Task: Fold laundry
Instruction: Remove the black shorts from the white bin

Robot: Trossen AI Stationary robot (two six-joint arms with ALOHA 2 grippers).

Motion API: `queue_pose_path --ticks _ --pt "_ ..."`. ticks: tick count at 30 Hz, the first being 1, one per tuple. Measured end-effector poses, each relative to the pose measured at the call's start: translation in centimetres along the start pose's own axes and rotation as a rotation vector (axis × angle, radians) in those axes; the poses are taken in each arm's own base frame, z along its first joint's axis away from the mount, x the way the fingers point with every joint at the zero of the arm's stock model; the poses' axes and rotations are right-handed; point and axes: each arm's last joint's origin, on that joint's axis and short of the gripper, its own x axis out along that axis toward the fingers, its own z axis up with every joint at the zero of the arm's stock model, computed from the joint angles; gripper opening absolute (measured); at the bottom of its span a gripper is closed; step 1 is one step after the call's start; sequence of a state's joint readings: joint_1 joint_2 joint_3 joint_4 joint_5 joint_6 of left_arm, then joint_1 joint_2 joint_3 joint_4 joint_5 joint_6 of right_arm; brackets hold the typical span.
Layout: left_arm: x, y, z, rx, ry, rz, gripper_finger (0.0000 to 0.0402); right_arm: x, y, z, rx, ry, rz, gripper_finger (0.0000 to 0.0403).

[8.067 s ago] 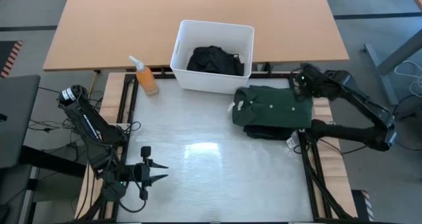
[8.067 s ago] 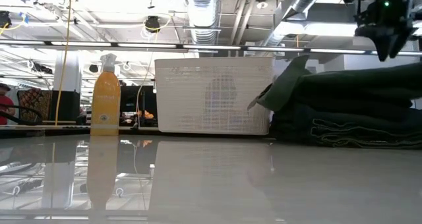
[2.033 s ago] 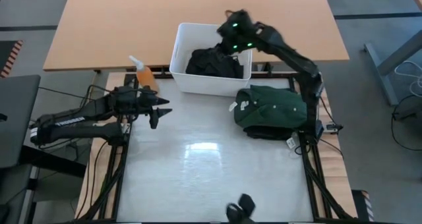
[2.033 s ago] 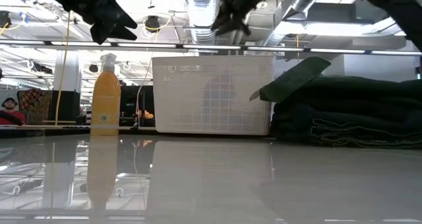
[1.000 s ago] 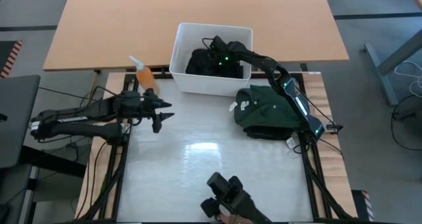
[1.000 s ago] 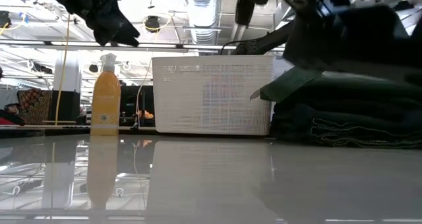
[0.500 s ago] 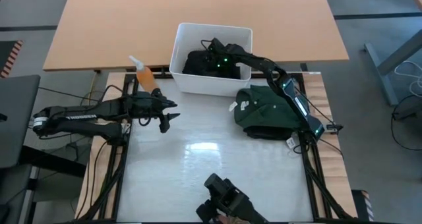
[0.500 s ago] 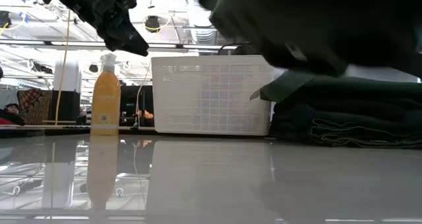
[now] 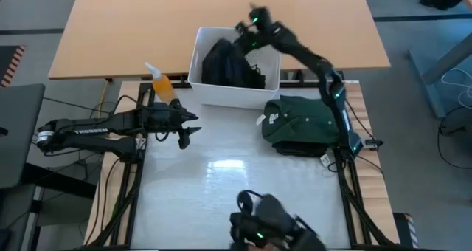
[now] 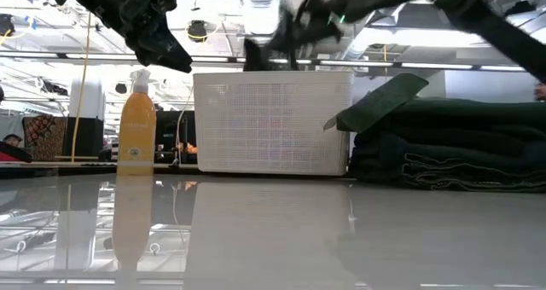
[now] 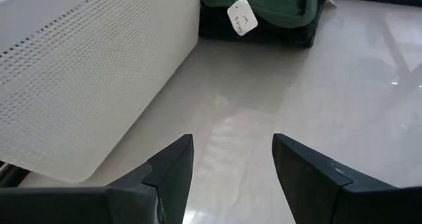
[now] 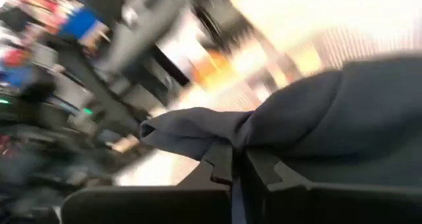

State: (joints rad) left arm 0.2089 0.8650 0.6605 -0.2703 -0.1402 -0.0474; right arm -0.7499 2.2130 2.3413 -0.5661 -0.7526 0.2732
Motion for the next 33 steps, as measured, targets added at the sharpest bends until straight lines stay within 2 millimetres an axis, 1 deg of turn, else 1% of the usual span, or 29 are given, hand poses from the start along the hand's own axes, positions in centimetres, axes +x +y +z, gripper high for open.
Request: queue_pose_path --ticks 2,5,7,9,12,15,18,19,21,24,26,29,31,33 --pt "0.0 0.0 0.0 0.002 -0.001 0.003 0.0196 -2.5 3.1 2.0 -0.077 -0.090 0.045 0.0025" --pt "0.0 0.0 0.1 0.005 -0.010 0.008 0.0196 -6.8 8.6 4.6 -0.204 -0.229 0.140 0.0025" --pt "0.0 0.0 0.2 0.008 -0.025 0.009 0.0196 -10.0 12.6 5.8 -0.299 -0.317 0.210 0.0025" --pt "0.0 0.0 0.4 0.008 -0.037 0.009 0.0196 -12.9 16.5 6.3 -0.388 -0.383 0.284 0.0025" --pt "0.0 0.0 0.5 0.006 -0.053 0.009 0.0196 -16.7 22.3 6.0 -0.499 -0.452 0.412 0.0025" --pt "0.0 0.0 0.6 0.003 -0.064 0.008 0.0196 -19.4 27.7 4.7 -0.603 -0.495 0.531 0.0025" --pt "0.0 0.0 0.6 -0.012 -0.063 -0.002 0.0196 -21.4 31.8 2.8 -0.687 -0.499 0.634 0.0025" --pt "0.0 0.0 0.6 -0.025 -0.063 -0.009 0.0196 -21.9 32.7 2.1 -0.713 -0.483 0.653 0.0025" --pt "0.0 -0.2 0.6 -0.049 -0.059 -0.032 0.0196 -22.8 34.0 0.5 -0.764 -0.431 0.671 0.0027" --pt "-0.1 -0.6 0.5 -0.082 -0.053 -0.073 0.0196 -23.4 34.6 -2.1 -0.822 -0.286 0.675 0.0033" --pt "-0.2 -1.1 0.5 -0.099 -0.045 -0.098 0.0196 -23.3 34.6 -3.9 -0.848 -0.169 0.656 0.0033" --pt "-0.2 -2.0 0.3 -0.112 -0.032 -0.138 0.0196 -21.7 34.6 -6.6 -0.833 0.039 0.622 0.0028" --pt "-0.3 -2.6 0.2 -0.121 -0.024 -0.160 0.0196 -20.0 34.7 -8.2 -0.796 0.167 0.631 0.0027" --pt "-0.2 -3.4 -0.1 -0.136 -0.034 -0.175 0.0196 -17.9 35.1 -10.0 -0.769 0.273 0.661 0.0027"
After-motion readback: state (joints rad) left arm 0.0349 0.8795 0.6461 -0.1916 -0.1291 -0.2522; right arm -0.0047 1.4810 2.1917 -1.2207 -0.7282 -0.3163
